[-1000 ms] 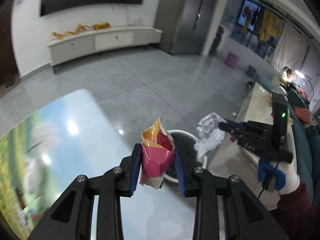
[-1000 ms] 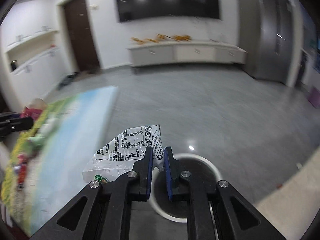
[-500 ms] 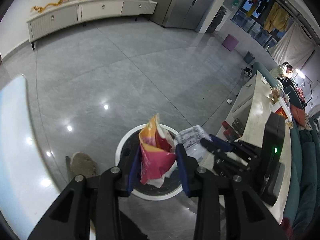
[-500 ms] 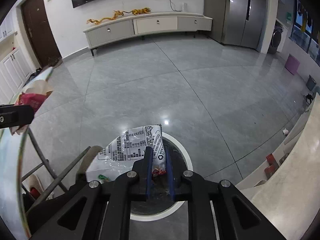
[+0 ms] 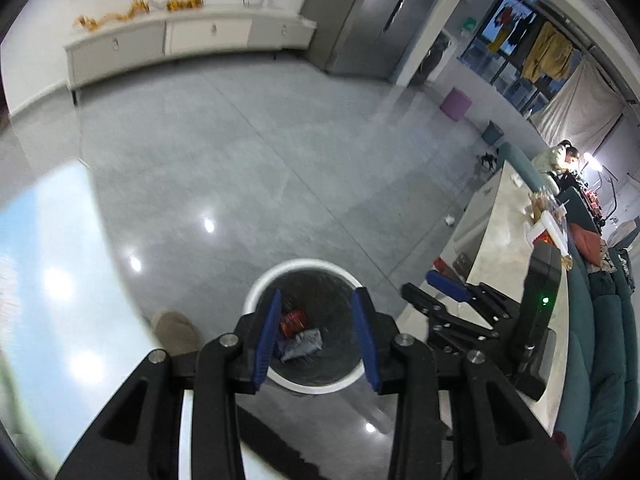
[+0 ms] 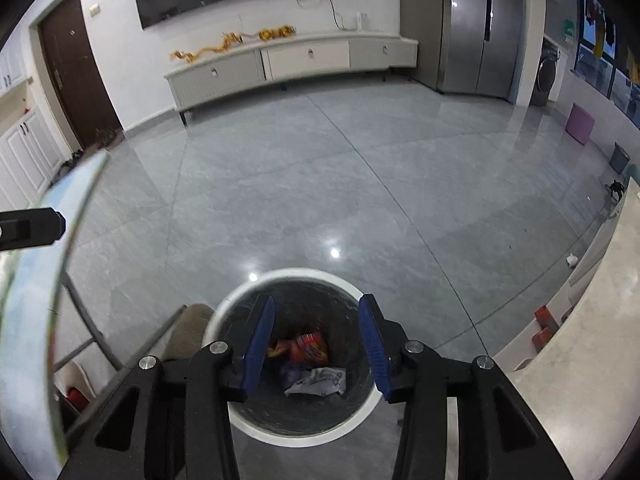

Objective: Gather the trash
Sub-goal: 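Open both grippers to drop the bags into the bin, then move both open grippers back over the table, then grasp the purple bag with the left gripper while the right gripper grasps the red wrapper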

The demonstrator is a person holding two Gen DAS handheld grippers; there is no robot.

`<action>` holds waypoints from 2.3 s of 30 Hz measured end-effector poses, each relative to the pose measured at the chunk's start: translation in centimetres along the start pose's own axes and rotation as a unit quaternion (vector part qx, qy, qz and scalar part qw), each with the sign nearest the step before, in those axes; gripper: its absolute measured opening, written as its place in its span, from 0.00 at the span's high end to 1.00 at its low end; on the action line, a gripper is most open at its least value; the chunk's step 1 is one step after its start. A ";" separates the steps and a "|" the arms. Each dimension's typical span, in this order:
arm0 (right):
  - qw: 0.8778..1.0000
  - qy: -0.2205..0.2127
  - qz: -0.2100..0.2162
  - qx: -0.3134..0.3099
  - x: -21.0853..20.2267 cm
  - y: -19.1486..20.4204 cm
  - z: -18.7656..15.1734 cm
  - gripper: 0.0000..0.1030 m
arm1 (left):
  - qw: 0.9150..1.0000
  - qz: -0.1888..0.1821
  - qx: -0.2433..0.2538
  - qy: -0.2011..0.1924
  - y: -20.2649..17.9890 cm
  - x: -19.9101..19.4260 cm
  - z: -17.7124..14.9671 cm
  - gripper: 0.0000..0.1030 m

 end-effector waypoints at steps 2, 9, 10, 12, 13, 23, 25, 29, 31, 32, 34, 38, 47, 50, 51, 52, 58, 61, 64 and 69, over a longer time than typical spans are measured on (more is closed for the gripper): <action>1.000 -0.025 0.008 -0.007 -2.4 0.8 1.2 0.60 | 1.000 0.004 0.006 -0.027 0.6 -3.3 0.5 0.66; 0.990 -0.129 0.035 -0.052 -12.6 5.2 6.3 0.56 | 0.982 0.077 0.016 -0.173 5.9 -19.9 0.4 0.37; 0.988 -0.140 0.039 -0.057 -13.7 5.8 6.7 0.54 | 0.978 0.084 0.012 -0.188 6.9 -21.9 0.0 0.37; 0.983 -0.163 0.049 -0.072 -16.1 7.5 7.8 0.53 | 0.970 0.109 -0.001 -0.217 9.4 -26.3 -1.1 0.36; 0.979 -0.175 0.058 -0.082 -17.4 8.5 8.3 0.53 | 0.966 0.123 -0.008 -0.229 10.6 -28.0 -1.7 0.36; 0.955 -0.212 0.128 -0.163 -22.3 18.5 9.3 0.51 | 0.932 0.239 -0.090 -0.256 22.8 -38.7 -12.7 0.35; 0.953 -0.207 0.140 -0.173 -22.1 20.0 9.0 0.51 | 0.934 0.242 -0.102 -0.244 24.5 -38.7 -15.6 0.35; 0.949 -0.182 0.172 -0.190 -20.9 23.8 8.2 0.51 | 0.942 0.237 -0.118 -0.208 26.4 -36.6 -20.6 0.36; 0.947 -0.164 0.197 -0.195 -19.9 25.6 7.8 0.51 | 0.949 0.224 -0.118 -0.189 26.9 -35.2 -22.6 0.36; 0.945 -0.152 0.213 -0.198 -19.6 26.8 7.3 0.51 | 0.951 0.220 -0.115 -0.183 26.9 -34.6 -23.5 0.36; 0.941 -0.126 0.235 -0.210 -18.4 29.3 6.2 0.51 | 0.958 0.204 -0.111 -0.166 26.7 -32.8 -24.5 0.36; 0.929 -0.069 0.278 -0.235 -16.3 33.2 2.9 0.51 | 0.969 0.177 -0.102 -0.136 26.2 -29.6 -26.4 0.36; 0.894 0.048 0.337 -0.290 -12.1 42.4 -3.2 0.52 | 0.984 0.123 -0.095 -0.083 27.1 -24.3 -28.7 0.45; 0.882 0.080 0.347 -0.308 -10.7 44.4 -5.1 0.53 | 0.986 0.115 -0.094 -0.073 27.3 -23.2 -29.1 0.51; 0.879 0.090 0.349 -0.313 -10.2 45.1 -5.7 0.53 | 0.987 0.112 -0.094 -0.071 27.4 -23.0 -29.2 0.53; 0.876 0.098 0.351 -0.316 -9.8 45.5 -6.0 0.55 | 0.987 0.110 -0.095 -0.070 27.5 -22.8 -29.3 0.54; 0.860 0.142 0.363 -0.330 -7.2 48.6 -8.4 0.59 | 0.988 0.094 -0.098 -0.070 27.9 -22.3 -29.3 0.58; 0.854 0.153 0.370 -0.333 -6.6 49.4 -9.1 0.63 | 0.989 0.090 -0.095 -0.064 27.9 -21.9 -29.3 0.63; 0.848 0.162 0.376 -0.337 -6.2 49.8 -9.7 0.76 | 0.990 0.089 -0.091 -0.061 27.7 -21.6 -29.4 0.66; 0.845 0.156 0.390 -0.330 -6.5 49.2 -10.0 0.86 | 0.990 0.079 -0.100 -0.068 27.2 -21.8 -29.3 0.69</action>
Point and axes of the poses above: each gripper's, at about its wrist camera, not at the fingertips, and x roughly the way its jaws point, y to its left, z to its top, the point moved 7 cm from there along x, roughly the way its jaws point, and after that the axes turned 7 degrees about -x, right-handed, at the moved point
